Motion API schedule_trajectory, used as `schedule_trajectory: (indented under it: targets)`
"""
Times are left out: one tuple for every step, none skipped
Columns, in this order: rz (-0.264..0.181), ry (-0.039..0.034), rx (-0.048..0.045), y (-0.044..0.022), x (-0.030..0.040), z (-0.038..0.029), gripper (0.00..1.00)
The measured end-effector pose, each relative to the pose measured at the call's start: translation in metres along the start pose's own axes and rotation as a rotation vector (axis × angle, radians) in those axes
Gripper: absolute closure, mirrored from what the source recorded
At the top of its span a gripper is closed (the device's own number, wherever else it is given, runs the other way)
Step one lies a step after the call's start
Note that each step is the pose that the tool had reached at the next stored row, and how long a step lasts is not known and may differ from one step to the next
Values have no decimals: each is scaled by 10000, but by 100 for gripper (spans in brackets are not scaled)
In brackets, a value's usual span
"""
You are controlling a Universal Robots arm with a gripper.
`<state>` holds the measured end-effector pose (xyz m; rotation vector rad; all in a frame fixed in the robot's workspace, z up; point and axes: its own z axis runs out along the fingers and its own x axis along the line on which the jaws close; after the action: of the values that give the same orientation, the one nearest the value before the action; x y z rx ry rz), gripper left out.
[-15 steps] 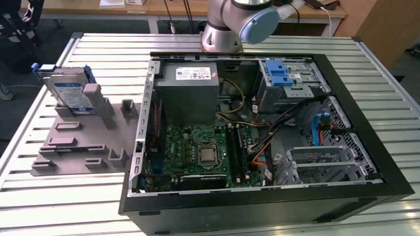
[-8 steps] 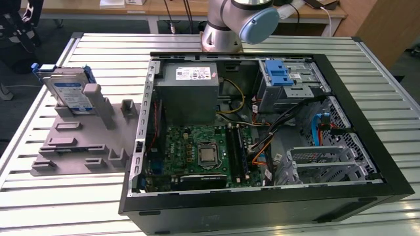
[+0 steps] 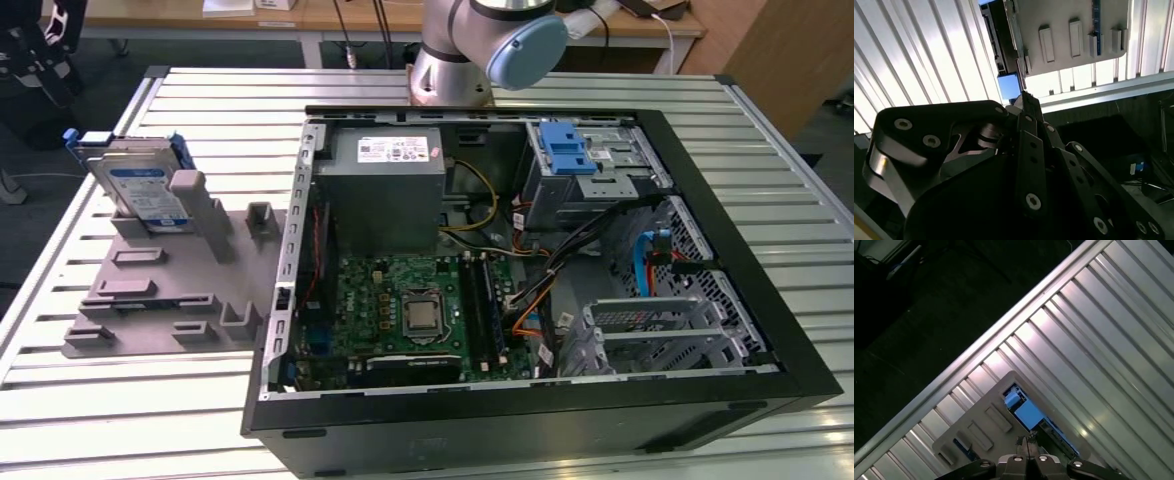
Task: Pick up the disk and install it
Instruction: 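Pick up the disk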
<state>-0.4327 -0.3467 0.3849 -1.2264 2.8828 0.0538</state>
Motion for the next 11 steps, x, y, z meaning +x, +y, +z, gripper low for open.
schedule_trajectory:
  targets:
    - [-216,4,-2,0,0,1,89]
    - [-320,4,-3,0,0,1,89]
    - [-423,5,-3,0,0,1,89]
    - [-526,6,-3,0,0,2,89]
    - [-626,7,-3,0,0,3,89]
    - [-697,9,-4,0,0,2,89]
    - [-712,10,-4,0,0,2,89]
    - [-712,9,-4,0,0,3,89]
    - [-712,9,-5,0,0,3,89]
    - [-713,10,-5,0,0,3,89]
    - [-719,10,-5,0,0,3,89]
